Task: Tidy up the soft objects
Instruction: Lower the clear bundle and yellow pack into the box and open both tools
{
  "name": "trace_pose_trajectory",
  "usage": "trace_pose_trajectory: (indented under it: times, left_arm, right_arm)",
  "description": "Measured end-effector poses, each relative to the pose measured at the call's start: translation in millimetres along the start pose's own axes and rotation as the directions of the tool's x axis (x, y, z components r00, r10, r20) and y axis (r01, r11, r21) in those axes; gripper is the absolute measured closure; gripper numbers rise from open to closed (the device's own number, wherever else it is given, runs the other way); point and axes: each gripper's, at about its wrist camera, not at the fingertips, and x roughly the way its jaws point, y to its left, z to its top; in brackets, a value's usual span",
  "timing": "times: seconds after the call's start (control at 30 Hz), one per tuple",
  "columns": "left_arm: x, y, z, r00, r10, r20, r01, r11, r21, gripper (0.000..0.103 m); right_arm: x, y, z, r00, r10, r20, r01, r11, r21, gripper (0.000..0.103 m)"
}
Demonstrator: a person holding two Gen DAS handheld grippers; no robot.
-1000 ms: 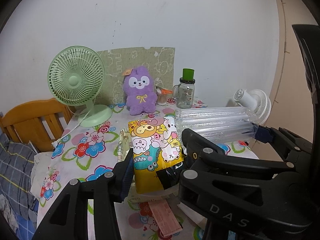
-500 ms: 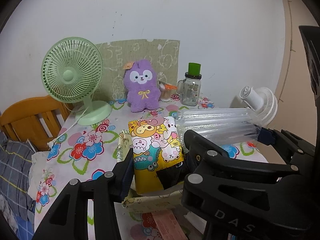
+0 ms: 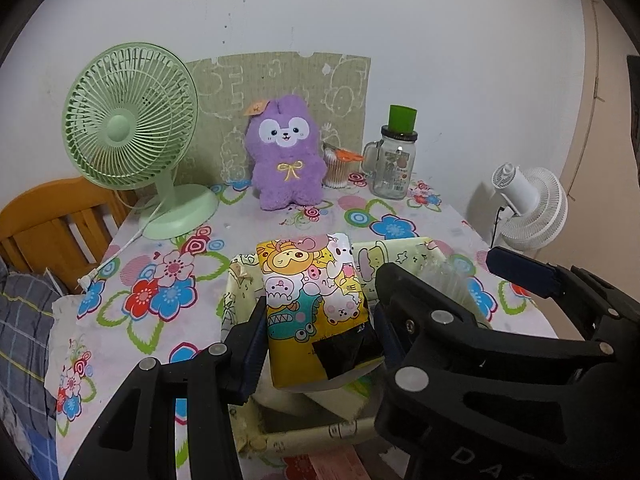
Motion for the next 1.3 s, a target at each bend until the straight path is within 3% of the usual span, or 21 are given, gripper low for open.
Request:
trace_pose_trajectory:
  times: [0.33, 0.47, 0.67, 1.3]
  left_arm:
    - [21.5, 4.1, -1.6, 0.999, 0.009, -0.04, -0.009, 1.0, -0.003, 0.045]
    - [24.3, 3.6, -2.5, 0.999, 0.007, -0.041, -0.007, 1.0, 0.0, 0.026]
    - [26.8, 2.1, -4.2, 0.999, -0.008, -0.049, 0.008, 1.0, 0.002, 0.013]
    - [-5.7, -3.9, -13.1, 1.0, -0.007, -0.025, 0.007, 1.0, 0.006, 0.01]
  right_arm:
    - [26.8, 1.8, 0.6, 0.999, 0.015, -0.04, -0.015, 1.0, -0.012, 0.013]
    - [33.4, 3.8, -0.9, 0.998, 0.03, -0.054, -0.031, 0.999, -0.018, 0.013]
    - [37.9, 0.1, -3.4, 0.997, 0.026, -0.067, -0.027, 1.0, -0.01, 0.013]
    - [14.5, -2.2, -12.3, 0.998, 0.02, -0.068, -0.019, 1.0, 0.009, 0.013]
